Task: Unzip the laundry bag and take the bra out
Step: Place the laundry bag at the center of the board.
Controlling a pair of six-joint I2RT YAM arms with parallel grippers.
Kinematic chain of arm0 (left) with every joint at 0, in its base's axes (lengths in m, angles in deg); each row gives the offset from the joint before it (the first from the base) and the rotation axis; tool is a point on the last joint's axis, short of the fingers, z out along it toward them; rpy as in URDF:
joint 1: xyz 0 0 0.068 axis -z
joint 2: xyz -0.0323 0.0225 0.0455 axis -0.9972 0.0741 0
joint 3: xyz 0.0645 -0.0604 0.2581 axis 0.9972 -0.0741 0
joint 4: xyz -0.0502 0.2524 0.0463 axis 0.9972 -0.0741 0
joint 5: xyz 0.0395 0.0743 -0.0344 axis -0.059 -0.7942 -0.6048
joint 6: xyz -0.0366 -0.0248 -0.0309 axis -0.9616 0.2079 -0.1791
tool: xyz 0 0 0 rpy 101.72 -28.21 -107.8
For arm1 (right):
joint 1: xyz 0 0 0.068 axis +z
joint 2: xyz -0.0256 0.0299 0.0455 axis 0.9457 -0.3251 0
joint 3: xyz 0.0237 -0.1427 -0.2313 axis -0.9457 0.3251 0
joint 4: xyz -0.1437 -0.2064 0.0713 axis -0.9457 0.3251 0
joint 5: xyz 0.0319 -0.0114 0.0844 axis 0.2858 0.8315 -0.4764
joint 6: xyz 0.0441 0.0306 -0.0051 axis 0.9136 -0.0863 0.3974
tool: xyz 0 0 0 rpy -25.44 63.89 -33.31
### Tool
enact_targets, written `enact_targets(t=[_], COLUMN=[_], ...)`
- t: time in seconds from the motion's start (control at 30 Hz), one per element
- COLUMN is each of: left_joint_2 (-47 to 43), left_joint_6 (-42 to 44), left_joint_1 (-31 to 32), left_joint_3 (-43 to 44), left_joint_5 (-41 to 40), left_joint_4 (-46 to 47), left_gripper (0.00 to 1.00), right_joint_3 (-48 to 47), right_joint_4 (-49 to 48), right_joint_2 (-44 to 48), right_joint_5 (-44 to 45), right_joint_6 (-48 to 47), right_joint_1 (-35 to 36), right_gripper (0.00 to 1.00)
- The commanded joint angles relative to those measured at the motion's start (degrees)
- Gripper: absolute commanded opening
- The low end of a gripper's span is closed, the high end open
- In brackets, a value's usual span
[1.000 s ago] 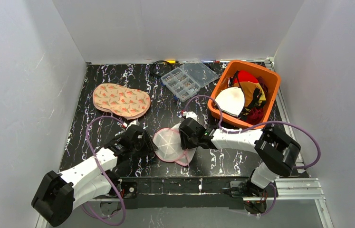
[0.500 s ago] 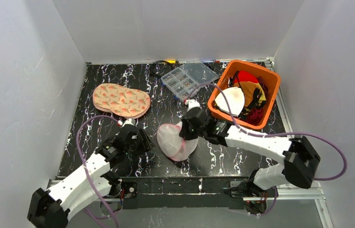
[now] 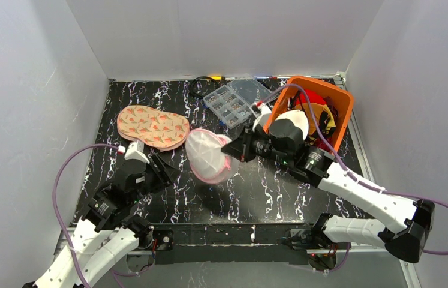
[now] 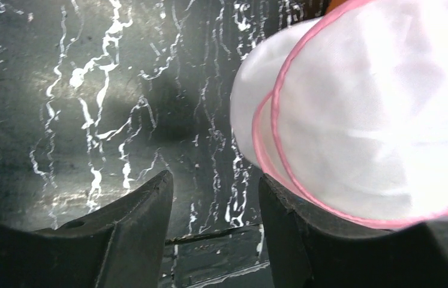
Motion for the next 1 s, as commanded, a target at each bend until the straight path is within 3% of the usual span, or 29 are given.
enact_targets(t=[0.0,0.13,0.3,0.5,0.63,0.8,0.97], left_joint_2=[-1.2,-3.1,-6.2,-5.4,-4.9,-4.6,-3.7], left_joint_6=[0.9,0.2,0.7,1.1,0.9,0.7,-0.5], left_joint_1=[-0.4,-0.4,-0.4,-0.4,-0.4,-0.4,-0.4], left_joint_3=[-0.1,-1.2,0.1,1.4,-0.6,-5.7,-9.9], left_joint_5=[-2.8,-3.5,-6.0,-6.0,-4.2,0.3,2.8], left_joint_4=[-7.5,-10.1,-13.5,-14.5,-12.4,-7.3,-3.5], left_gripper=[0.53,0.53,0.53,0.54,0.54,0.55,0.56], right_joint_3=[11.7,15.2,9.9,6.2,13.7,30.1,43.1], right_joint_4=[-8.7,-16.2,-23.9,-23.1,-21.6,-22.1,-26.5], right_joint_2=[2.4,0.9,-5.3,-5.8,-2.3,3.7,10.1], right_joint_5=[-5.1,-9.0,-15.4,-13.6,-12.0,-10.9,-14.2], right_joint_6=[5.4,7.1,11.6,10.7,7.4,2.3,4.0], right_joint_1=[-3.7,-4.5,-4.0,-3.5,-4.2,-6.4,-12.5], right_gripper=[0.01,0.01,0.01,0.01,0.01,0.01,0.01])
